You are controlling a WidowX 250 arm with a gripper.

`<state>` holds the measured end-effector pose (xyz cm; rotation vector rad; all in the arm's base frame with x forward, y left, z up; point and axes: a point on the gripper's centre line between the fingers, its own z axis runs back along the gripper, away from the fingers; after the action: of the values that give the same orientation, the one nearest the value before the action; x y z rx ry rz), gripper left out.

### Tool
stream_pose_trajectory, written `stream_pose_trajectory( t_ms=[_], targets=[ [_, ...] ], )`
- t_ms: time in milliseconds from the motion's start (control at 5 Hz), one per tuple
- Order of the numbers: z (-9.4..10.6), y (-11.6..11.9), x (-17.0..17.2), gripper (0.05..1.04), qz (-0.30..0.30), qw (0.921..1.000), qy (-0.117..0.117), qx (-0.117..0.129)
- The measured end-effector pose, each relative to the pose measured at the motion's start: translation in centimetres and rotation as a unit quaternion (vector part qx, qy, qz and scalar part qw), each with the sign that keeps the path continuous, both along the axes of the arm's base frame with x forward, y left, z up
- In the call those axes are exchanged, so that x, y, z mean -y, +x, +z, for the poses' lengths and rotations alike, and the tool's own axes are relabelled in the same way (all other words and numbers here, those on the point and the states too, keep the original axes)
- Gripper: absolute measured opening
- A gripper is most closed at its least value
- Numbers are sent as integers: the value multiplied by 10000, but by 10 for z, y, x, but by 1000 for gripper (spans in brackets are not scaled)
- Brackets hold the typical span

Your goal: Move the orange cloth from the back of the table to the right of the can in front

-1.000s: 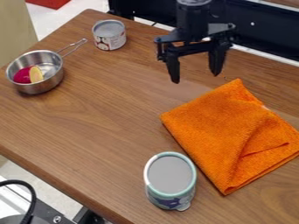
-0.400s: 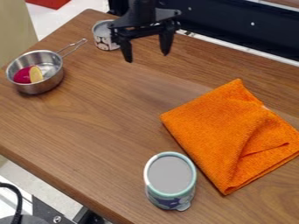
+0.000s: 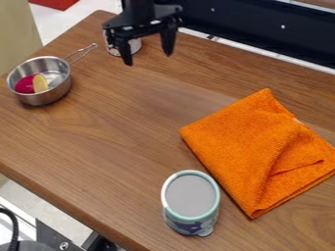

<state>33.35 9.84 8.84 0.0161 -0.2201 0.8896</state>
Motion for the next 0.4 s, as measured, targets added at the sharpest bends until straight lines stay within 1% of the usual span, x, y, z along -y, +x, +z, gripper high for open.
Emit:
stream_pose_trajectory(
  t_ms=[200,400],
  targets=[
    [-4,-10,-9,997,872,9952,-350,-289],
    [-12,-26,-22,997,1549,9863,-423,-380]
  ],
)
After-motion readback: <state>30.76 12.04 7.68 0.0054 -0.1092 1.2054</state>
